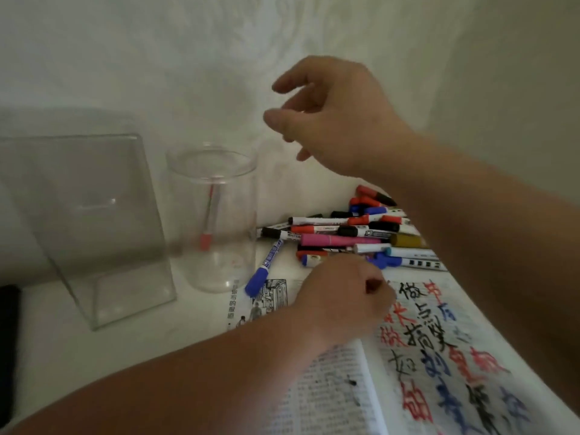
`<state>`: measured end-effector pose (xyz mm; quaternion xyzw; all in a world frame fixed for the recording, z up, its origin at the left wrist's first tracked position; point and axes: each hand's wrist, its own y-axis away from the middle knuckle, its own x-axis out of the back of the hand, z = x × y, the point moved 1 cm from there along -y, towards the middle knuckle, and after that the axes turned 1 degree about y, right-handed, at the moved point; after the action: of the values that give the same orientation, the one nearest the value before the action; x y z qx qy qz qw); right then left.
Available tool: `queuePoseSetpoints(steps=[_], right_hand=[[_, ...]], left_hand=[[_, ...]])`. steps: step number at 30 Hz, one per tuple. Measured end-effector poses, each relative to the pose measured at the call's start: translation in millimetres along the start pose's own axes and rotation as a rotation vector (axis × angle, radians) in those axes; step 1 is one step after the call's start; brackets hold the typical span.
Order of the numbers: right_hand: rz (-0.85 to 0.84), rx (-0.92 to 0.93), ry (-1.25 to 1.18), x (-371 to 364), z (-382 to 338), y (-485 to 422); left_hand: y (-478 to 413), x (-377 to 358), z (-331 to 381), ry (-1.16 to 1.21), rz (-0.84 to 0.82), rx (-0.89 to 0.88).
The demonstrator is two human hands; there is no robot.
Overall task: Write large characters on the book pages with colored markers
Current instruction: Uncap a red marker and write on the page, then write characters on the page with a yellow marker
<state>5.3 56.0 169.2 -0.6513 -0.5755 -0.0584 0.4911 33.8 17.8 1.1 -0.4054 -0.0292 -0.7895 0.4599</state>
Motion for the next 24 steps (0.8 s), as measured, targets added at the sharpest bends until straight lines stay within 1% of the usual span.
queuePoseSetpoints(steps=[2,3,6,7,9,12,14,17,21,24], right_hand=[[-0.016,-0.061,0.135,24.3,25.1,14.9],[-0.054,-0.111,0.221,36.6,40.5,24.2],[-0.261,-0.373,0.559,66.2,96.8,62.2],[-0.296,-0.465,0.610,70.8,117.6,77.1],[-0.285,-0.570,0.634,72.4,146.1,105.4],[-0.127,-0.574,0.565,70.2,171.5,133.7],[-0.070,-0.561,0.507,67.1,180.3,140.2],[-0.095,-0.498,0.479,57.2,189.2,143.8],[-0.184,-0.446,0.551,48.5,191.4,141.2],[-0.212,-0.398,0.571,45.7,192.5,139.3]], left_hand=[[0.0,-0.5,1.2,0.011,-0.010,0.007],[0.1,0.6,1.0,0.023,-0.011,0.030],[-1.3,-1.7,2.4,0.076,0.003,0.085],[-2.5,-2.9,3.1,0.072,0.008,0.086],[-4.2,-4.4,3.5,0.064,0.012,0.072],[-5.4,-5.5,2.8,0.049,0.003,0.064],[-5.6,-6.7,2.3,0.048,-0.005,0.064],[-5.0,-6.4,4.8,0.084,-0.015,0.038],[-4.3,-5.4,7.9,0.089,0.003,0.001],[-4.4,-6.1,6.8,0.067,0.007,-0.016]])
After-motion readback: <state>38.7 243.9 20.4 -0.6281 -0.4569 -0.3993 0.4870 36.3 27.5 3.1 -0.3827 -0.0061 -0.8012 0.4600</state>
